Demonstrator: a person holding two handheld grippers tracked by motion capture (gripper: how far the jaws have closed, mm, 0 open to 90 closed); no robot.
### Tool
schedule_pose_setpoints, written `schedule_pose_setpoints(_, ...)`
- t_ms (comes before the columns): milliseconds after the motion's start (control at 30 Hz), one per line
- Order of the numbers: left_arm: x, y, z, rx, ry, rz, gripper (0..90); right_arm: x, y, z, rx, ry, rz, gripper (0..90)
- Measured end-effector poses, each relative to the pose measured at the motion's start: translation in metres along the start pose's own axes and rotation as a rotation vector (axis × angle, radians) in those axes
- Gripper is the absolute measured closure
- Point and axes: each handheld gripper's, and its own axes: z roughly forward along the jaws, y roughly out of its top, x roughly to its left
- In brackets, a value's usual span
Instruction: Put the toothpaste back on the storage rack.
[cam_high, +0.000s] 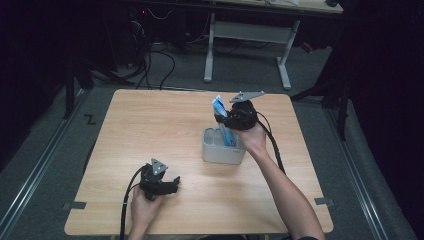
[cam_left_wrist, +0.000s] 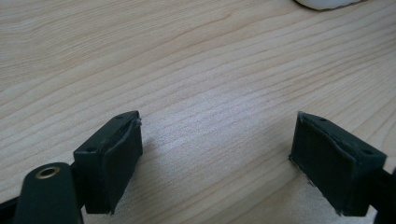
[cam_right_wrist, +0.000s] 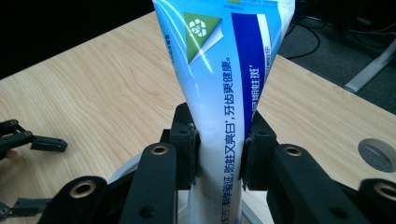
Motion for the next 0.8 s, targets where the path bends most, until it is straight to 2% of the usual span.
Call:
schedule_pose_setpoints(367, 0.000, 0.000, 0.000, 0.000, 0.000, 0.000, 17.0, -0.001, -0.007, -0.001, 0.014, 0.005, -0.004, 70.6)
schedule_pose_setpoints(667, 0.000, 0.000, 0.000, 0.000, 0.001, 0.000, 17.1, -0.003, -0.015, 0.000, 0.020, 0.017, 0.026, 70.5)
schedule_pose_setpoints(800, 0.000, 0.000, 0.000, 0.000, 0.001, 0.000, 17.1, -0.002, -0.016, -0.001, 0.015, 0.020, 0.024, 70.4)
